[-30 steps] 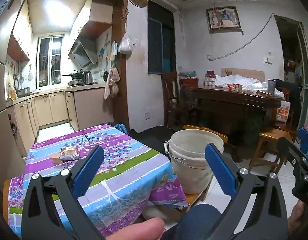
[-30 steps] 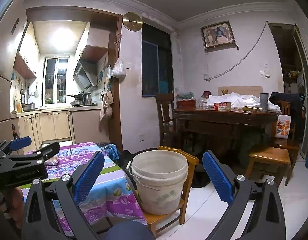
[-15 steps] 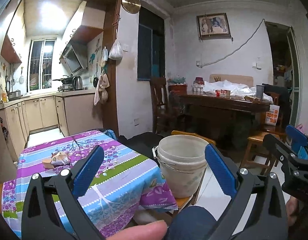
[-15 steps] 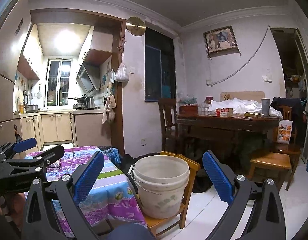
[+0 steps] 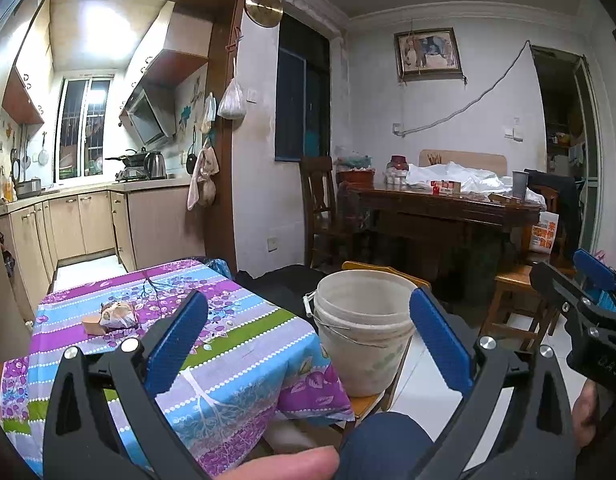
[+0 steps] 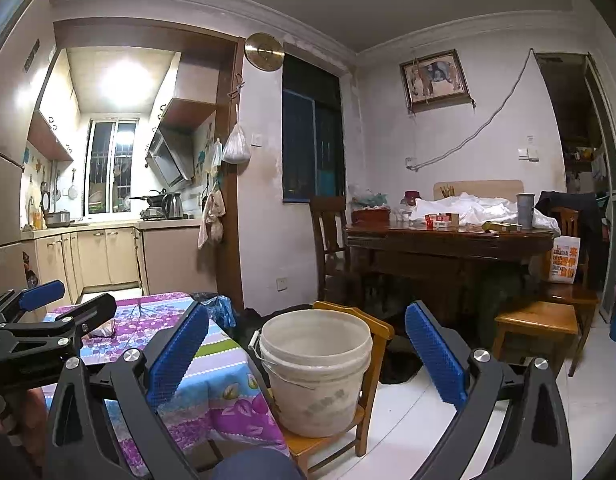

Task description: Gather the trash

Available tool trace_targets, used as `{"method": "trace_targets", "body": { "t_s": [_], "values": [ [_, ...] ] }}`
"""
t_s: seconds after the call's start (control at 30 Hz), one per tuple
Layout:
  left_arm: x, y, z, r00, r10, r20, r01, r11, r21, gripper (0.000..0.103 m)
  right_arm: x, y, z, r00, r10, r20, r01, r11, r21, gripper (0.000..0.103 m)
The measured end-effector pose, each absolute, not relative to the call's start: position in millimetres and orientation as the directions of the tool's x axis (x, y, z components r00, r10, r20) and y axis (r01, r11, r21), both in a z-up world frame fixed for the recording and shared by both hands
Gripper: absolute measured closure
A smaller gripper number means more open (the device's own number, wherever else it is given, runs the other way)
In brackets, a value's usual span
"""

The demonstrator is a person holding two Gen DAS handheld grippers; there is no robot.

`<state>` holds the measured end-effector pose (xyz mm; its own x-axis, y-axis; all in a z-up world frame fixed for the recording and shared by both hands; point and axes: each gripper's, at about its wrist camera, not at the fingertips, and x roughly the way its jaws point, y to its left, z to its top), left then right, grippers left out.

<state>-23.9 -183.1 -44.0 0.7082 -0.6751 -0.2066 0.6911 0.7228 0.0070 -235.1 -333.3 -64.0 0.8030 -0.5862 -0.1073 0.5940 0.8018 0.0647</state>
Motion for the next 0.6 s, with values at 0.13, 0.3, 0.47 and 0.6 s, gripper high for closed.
{"method": "trace_targets", "body": {
  "t_s": [0.13,0.3,0.47,0.6],
  "values": [
    [-23.7,-183.9,-43.2,0.705,-0.677,-0.211,0.693,0.721,0.002,0.006,-234.1,-333.1,-65.1,0.805,-0.583,-0.109,0.591,0.804,0.065,0.005],
    [-24.6,-184.2,-43.6,0.695,-0.685,-0.216,0.702,0.712,0.001,0.006,-232.9,-332.4,-65.2,0.805,-0.582,-0.115,0.590,0.805,0.062,0.005],
    [-20.6,-184.5,-43.4,0.690,-0.683,-0.238,0.701,0.713,-0.016,0.006,-231.6,-333.6,-65.7,0.805,-0.581,-0.120,0.590,0.805,0.061,0.005],
    [-20.4,-185.5,-44.1,0.692,-0.680,-0.242,0.699,0.715,-0.013,0.006,-229.6,-337.9,-68.4,0.806,-0.578,-0.126,0.588,0.807,0.061,0.005]
  ]
}}
